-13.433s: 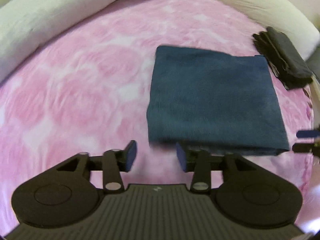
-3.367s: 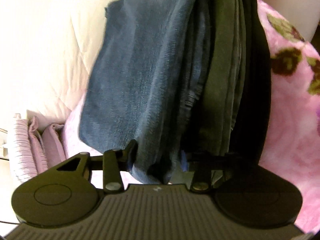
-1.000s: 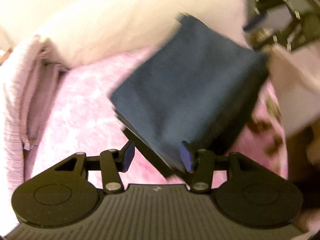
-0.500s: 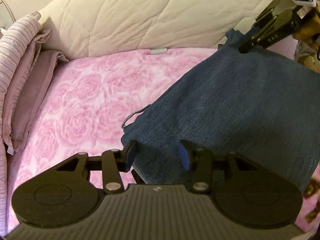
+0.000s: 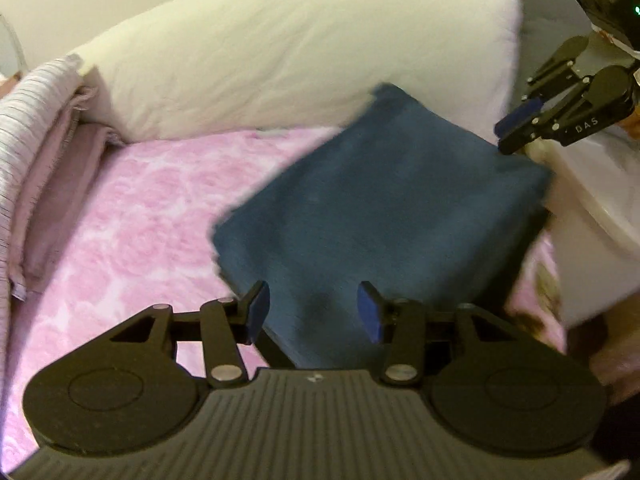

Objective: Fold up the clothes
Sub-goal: 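Lower the jeans onto the dark stack and open both grippers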

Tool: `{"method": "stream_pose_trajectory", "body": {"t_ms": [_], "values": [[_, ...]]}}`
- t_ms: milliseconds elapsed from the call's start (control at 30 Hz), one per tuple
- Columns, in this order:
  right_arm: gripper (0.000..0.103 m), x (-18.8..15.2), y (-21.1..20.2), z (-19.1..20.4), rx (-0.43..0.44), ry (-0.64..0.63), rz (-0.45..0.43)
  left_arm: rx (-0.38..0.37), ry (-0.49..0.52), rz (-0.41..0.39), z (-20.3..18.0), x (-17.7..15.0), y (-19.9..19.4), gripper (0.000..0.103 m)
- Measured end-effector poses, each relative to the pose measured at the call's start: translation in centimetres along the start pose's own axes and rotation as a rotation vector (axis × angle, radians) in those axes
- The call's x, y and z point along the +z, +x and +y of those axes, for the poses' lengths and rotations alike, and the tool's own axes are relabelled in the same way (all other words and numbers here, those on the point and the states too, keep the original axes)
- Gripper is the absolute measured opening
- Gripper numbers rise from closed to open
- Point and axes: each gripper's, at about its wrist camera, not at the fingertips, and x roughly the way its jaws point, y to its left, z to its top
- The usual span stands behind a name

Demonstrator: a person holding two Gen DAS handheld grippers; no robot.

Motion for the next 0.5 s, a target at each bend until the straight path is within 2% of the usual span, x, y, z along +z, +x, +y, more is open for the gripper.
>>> {"method": "stream_pose_trajectory", "body": {"t_ms": [67,100,133,167,300,367,400,467,500], "values": [[0.021,-1.7,0.5,1.5,0.001,-0.011,0.036,-0.004,0.039,0.030,-1.3,-1.2,1.4,0.047],[0.021,-2.5,1.4,2.0,-0.002,-0.004,0.062,-0.004,0.058,0.035,-1.7,-1.5,2.1,0.051],[0.021,-3.0,2.2,2.4,-0.005,0.000,0.080,-0.003,0.076,0.040,-2.1,-1.8,2.9,0.061],[0.021,-3.3,3.0,2.6,-0.008,0.001,0.088,-0.003,0.090,0.041,-2.3,-1.8,3.2,0.064],[0.021,-2.4,2.8,3.1,-0.031,-0.002,0.089,0.032,0.069,0.088,-2.3,-0.8,2.7,0.062],[0.022,-1.9,1.9,3.1,-0.048,0.037,0.070,0.069,0.010,0.099,-2.4,-0.8,1.9,0.059],[0.026,-1.7,1.4,3.1,-0.058,0.059,0.057,0.087,-0.037,0.102,-2.4,-0.9,1.3,0.059],[0.042,-2.0,0.1,3.5,-0.079,0.104,0.037,0.111,-0.143,0.091,-2.5,-1.4,-0.3,0.068],[0.056,-2.3,-0.3,3.8,-0.088,0.123,0.034,0.122,-0.206,0.080,-2.7,-1.7,-1.1,0.072]]}}
